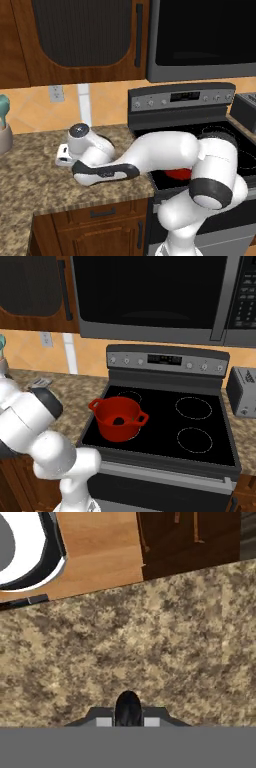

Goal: Put the bell pepper and avocado in the pot. Retrieve the spatula and lightly stir the vegetables in the pot.

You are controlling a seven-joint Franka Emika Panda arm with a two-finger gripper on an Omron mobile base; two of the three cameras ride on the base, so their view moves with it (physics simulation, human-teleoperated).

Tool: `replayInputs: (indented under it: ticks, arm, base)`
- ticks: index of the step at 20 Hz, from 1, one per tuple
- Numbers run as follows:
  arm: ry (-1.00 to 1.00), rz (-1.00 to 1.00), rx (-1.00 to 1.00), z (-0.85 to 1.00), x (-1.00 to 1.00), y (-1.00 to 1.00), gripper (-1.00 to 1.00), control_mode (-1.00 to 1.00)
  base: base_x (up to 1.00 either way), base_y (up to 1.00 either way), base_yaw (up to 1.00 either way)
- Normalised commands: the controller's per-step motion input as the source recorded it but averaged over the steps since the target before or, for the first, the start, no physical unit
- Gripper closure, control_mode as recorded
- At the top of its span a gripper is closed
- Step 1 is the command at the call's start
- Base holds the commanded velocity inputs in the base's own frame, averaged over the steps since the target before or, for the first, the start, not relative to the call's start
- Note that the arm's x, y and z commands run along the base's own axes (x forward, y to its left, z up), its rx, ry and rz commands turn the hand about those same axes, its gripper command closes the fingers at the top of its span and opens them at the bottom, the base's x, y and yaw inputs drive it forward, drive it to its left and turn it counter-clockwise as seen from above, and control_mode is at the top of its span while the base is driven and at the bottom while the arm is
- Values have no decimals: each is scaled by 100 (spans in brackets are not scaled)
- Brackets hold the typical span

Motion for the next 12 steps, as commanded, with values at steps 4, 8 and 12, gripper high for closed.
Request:
replayInputs:
  ticks: [4,8,12]
  arm:
    - [20,-25,46,100,-75,-37,100,-100]
    - [25,-29,53,100,-64,-38,100,-100]
    - [26,-28,57,100,-66,-45,100,-100]
  base:
    - [0,0,0]
    - [0,0,0]
    - [0,0,0]
